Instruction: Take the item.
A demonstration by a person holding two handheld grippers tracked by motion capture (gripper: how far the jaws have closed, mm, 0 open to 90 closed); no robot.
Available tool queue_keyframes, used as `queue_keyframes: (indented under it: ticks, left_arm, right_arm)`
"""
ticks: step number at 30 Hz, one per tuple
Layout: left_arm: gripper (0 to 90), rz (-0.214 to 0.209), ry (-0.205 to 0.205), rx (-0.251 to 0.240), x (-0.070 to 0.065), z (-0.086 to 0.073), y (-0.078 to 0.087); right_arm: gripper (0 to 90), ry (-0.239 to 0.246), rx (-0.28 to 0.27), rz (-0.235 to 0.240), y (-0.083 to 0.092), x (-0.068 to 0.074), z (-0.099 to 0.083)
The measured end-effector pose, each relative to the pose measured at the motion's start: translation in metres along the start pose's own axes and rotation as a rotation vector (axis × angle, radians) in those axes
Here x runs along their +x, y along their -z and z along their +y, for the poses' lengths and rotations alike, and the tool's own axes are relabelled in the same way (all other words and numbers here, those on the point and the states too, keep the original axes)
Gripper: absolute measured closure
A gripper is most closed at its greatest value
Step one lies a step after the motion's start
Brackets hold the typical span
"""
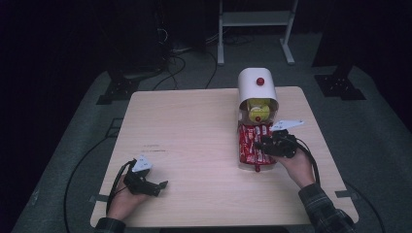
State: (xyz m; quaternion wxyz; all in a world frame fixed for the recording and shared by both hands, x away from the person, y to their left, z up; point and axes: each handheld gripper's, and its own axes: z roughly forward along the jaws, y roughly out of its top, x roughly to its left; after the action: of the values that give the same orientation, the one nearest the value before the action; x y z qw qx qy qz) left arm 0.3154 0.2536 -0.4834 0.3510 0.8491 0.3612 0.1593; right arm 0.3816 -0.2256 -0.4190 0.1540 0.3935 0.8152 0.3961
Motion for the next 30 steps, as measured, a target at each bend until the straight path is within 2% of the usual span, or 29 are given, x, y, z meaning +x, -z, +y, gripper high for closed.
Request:
queue_keyframes:
  ticks: [4,19,30]
  left_arm:
    - [0.0,0.000,0.000,0.000,0.0000,0.0000,0.0000]
    - [0.0,0.000,0.000,0.000,0.0000,0.0000,0.0000]
    - [0.0,0.000,0.000,0.000,0.0000,0.0000,0.0000]
  right_arm:
    - [62.2,-0.014,0.003,0.007,0.0001,-0.0020,-0.0008]
    - [87.0,-0.053,0.029,0.010,0.0017,-0.0055,-0.0019]
    - [88.6,-0.072,0.022,0.020,0.0050,-0.0075,-0.0013]
